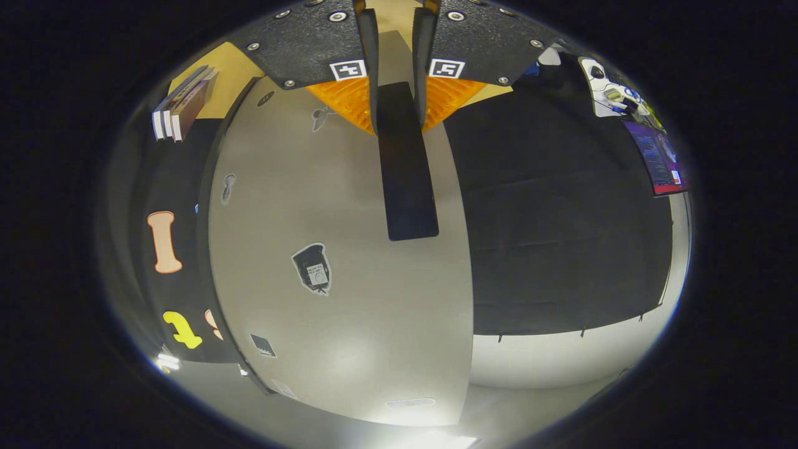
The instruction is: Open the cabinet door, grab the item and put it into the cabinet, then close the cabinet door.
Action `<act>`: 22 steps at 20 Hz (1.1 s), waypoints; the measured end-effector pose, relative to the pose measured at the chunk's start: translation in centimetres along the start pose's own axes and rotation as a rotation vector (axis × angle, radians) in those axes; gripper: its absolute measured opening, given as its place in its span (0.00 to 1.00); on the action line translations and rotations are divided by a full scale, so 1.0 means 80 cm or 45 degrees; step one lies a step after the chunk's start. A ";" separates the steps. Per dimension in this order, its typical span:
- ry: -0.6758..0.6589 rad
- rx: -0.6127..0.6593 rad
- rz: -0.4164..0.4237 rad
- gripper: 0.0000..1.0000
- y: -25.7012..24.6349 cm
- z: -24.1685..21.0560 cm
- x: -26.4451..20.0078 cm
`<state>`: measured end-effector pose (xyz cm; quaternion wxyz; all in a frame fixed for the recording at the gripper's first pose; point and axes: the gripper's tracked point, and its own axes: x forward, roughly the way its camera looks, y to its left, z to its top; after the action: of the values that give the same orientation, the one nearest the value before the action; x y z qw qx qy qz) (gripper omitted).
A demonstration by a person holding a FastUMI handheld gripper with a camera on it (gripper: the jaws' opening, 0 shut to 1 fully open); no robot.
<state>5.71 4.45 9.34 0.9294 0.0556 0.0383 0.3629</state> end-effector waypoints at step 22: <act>-0.086 0.099 -0.241 0.21 -0.043 -0.005 -0.063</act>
<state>4.28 -1.49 8.63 0.9574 0.0999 0.0262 0.2697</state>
